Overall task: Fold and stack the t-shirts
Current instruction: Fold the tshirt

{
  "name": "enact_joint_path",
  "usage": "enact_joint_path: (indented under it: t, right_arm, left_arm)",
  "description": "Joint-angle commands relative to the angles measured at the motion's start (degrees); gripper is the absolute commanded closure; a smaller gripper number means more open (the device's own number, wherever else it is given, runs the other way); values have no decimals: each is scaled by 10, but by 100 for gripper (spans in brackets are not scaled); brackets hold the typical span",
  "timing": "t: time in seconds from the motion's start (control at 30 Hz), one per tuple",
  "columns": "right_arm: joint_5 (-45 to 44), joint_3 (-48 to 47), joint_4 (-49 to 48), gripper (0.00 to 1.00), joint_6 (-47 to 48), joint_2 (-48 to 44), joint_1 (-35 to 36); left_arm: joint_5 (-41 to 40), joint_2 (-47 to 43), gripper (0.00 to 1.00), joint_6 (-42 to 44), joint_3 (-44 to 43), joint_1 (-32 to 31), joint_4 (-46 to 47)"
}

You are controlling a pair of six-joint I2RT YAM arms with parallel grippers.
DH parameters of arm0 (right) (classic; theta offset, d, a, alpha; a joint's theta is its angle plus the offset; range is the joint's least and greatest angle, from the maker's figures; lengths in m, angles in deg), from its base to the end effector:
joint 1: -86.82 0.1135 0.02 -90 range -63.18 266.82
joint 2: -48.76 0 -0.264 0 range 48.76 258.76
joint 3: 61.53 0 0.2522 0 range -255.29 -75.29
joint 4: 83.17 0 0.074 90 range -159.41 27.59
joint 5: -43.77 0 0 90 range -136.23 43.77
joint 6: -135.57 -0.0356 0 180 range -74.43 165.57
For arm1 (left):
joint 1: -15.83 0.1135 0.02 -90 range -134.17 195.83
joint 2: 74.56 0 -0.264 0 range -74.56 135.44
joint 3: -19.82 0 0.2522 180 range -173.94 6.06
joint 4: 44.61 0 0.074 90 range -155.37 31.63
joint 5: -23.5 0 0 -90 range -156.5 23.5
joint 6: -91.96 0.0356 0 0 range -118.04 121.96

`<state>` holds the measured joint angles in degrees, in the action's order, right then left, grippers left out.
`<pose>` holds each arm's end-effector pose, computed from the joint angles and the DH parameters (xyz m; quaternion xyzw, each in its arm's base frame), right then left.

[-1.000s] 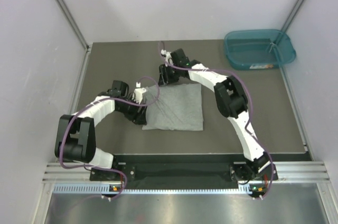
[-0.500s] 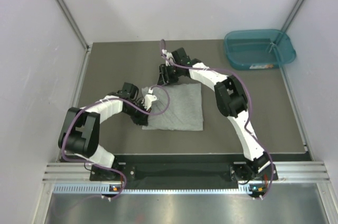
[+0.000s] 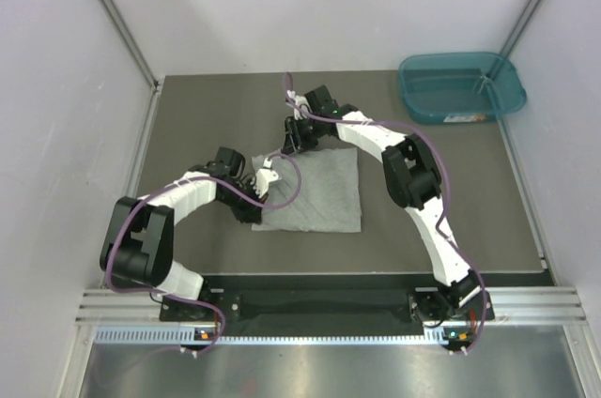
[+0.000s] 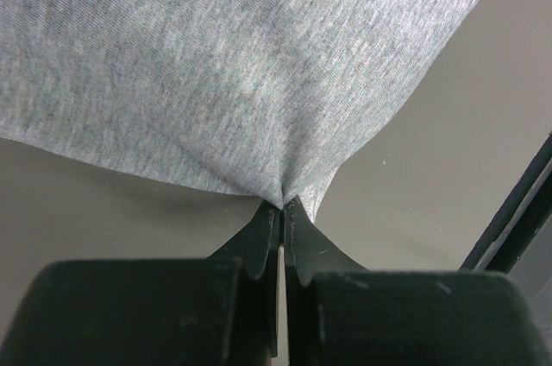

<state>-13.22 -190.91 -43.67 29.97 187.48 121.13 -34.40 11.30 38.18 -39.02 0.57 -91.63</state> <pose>0.4315 0.3179 0.1686 -0.2444 0.8694 0.3833 0.1934 0.2403 -0.0852 0.1621 0.4479 0.8406 -0.2450 0.1810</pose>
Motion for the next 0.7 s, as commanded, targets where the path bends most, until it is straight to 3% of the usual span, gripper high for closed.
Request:
enact_joint_path:
  t: [0.0,0.03,0.13,0.33,0.6,0.67]
  right_arm:
    - [2,-30,7,66,21,-1,9]
    - [2,-30,8,82,21,-1,8]
    - [-6,-23,-10,100,3,-7,-2]
    - [-72,-18,-77,100,-56,-33,-28]
    - [-52,-1,-102,100,-66,-24,-13]
    - [-52,3,-106,89,-73,-23,-13]
  left_arm:
    - [7,-5,100,17,-3,-2,-16]
    - [4,-5,100,19,-2,-1,-17]
    - [-11,-2,100,49,-1,-2,-45]
    - [-63,-21,100,147,33,-1,-105]
    - [-36,-20,100,138,22,-2,-106]
    - [-33,-18,100,128,18,-2,-99]
